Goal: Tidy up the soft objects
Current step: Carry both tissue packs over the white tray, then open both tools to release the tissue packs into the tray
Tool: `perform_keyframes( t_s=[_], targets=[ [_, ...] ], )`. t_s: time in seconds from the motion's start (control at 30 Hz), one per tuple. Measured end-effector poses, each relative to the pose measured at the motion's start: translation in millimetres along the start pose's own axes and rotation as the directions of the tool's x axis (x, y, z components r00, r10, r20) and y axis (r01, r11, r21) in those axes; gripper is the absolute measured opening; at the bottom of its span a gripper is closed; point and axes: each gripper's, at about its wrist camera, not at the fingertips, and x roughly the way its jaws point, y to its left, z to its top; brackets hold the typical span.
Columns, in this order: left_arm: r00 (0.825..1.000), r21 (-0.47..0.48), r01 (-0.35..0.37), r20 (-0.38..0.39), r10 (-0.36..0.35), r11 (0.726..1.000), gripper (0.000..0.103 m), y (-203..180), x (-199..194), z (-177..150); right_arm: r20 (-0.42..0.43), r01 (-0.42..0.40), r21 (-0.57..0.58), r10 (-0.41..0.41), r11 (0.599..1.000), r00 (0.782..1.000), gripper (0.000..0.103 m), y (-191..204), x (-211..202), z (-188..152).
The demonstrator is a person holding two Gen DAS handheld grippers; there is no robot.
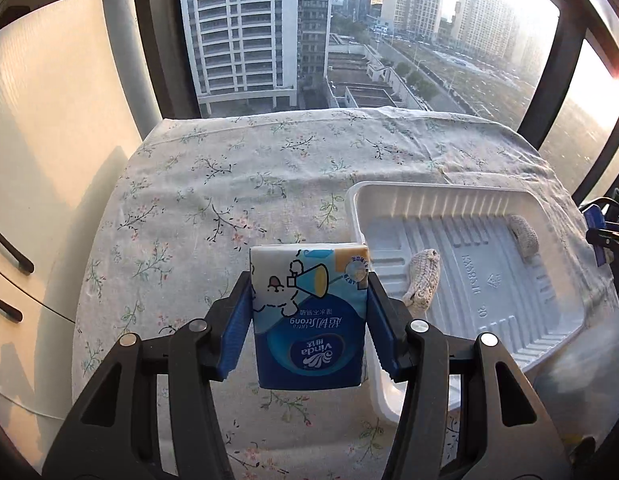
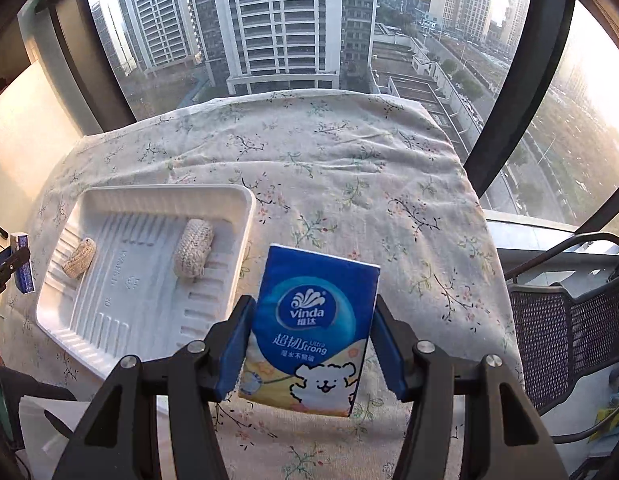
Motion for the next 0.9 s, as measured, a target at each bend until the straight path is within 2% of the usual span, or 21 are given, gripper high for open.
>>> perform_keyframes(
  t_s=[0.17, 0.33, 0.43, 0.7, 0.9],
  targets=[
    [0.999, 0.064, 0.048, 0.004, -0.048, 0.997, 0.051, -26, 21, 26, -0.012, -0.058, -0.084, 0.057, 0.995, 0.998, 0.059, 34, 16, 33],
    [0.995, 0.110, 0.095, -0.019, -0.093, 0.989, 0.051, -48, 41, 39, -0.080, -0.123, -0.119, 0.114, 0.985, 0.990, 0.059, 55, 41, 49],
    [0.994, 0.127, 0.104, -0.055, -0.097, 0.986, 0.051, -56, 57, 44, -0.134, -0.162, -0.122, 0.146, 0.979, 0.980, 0.058, 60, 57, 52],
    [0.987, 0.154, 0.136, -0.107, -0.120, 0.979, 0.052, -69, 80, 37, -0.156, -0.157, -0.148, 0.134, 0.976, 0.979, 0.057, 68, 71, 51],
    [0.985, 0.175, 0.121, -0.140, -0.097, 0.977, 0.053, -72, 83, 35, -0.159, -0.144, -0.193, 0.113, 0.971, 0.981, 0.060, 77, 74, 52]
  ],
)
